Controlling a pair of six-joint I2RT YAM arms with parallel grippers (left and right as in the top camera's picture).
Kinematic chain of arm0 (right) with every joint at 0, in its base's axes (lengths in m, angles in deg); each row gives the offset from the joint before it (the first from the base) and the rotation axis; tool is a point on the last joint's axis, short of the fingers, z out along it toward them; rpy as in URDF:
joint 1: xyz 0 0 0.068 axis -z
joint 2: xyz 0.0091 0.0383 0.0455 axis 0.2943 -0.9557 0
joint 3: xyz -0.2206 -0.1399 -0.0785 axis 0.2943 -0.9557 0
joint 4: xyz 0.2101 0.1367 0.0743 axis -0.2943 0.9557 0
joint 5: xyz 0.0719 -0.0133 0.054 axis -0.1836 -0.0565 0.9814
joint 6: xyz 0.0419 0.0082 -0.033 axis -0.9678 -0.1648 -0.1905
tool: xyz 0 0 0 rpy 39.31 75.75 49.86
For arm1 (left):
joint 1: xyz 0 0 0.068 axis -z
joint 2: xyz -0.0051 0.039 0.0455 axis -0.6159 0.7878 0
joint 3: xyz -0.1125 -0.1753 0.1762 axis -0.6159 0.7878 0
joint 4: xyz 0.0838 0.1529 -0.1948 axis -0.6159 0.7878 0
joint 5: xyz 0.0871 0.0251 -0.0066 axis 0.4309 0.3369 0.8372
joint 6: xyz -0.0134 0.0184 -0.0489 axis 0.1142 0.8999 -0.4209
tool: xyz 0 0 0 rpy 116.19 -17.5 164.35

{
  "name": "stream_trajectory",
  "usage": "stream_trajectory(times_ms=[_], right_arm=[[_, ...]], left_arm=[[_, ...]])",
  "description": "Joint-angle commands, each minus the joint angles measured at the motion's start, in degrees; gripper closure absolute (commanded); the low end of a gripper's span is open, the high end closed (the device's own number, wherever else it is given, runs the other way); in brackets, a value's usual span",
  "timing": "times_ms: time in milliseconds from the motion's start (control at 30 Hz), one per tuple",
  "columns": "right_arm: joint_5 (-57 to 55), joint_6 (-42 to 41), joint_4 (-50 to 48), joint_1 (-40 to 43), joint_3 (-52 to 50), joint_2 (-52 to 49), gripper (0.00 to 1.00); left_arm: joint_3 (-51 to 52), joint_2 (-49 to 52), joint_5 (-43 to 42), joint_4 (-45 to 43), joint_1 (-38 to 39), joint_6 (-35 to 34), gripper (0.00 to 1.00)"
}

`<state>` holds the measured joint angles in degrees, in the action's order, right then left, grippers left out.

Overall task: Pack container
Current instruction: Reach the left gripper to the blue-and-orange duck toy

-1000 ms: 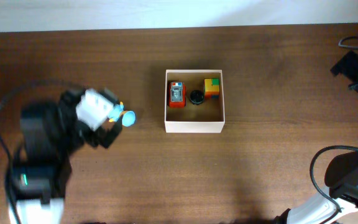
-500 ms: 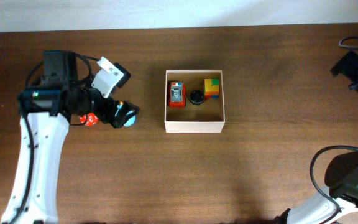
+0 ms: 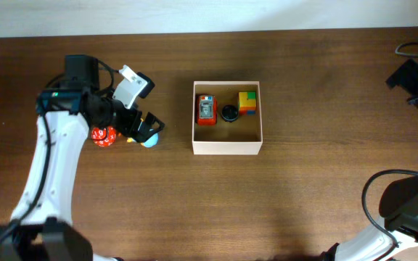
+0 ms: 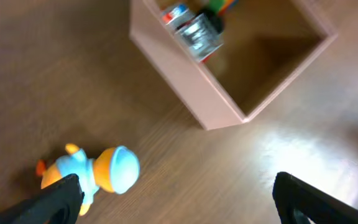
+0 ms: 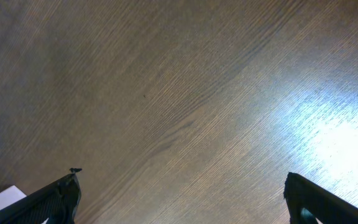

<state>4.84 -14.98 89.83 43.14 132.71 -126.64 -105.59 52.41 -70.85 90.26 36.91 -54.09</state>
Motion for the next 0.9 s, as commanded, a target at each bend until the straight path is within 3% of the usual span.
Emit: stream_trajectory(times_ms=[0,67,100,167,233,867], right_arm=[[-0.09,-0.52,-0.02,-0.13,0.74,1.20,0.01],[-0.09,-0.52,-0.02,-0.13,0.74,1.20,0.01],[-0.09,-0.52,-0.02,-0.13,0.74,1.20,0.01],[-0.09,-0.52,-0.02,-0.13,0.74,1.20,0.01],[-0.07,-0.52,-0.02,-0.13,0.74,1.20,0.01],[-0.09,-0.52,-0.02,-0.13,0.74,1.20,0.01]], left_arm=[[-0.92,5.07,4.66,-0.68,-0.17,-3.30,0.01],[-0.92,8.09,4.66,-1.25,-0.17,-3.30,0.00],[-0.92,9.44,4.66,-1.44,-0.17,-3.39,0.05],[-0.92,12.09,4.66,-1.62,-0.17,-3.48,0.32],[-0.92,14.21,4.68,-1.75,-0.17,-3.48,0.44],[-0.92,19.06,11.47,-3.15,-0.13,-4.96,0.44]])
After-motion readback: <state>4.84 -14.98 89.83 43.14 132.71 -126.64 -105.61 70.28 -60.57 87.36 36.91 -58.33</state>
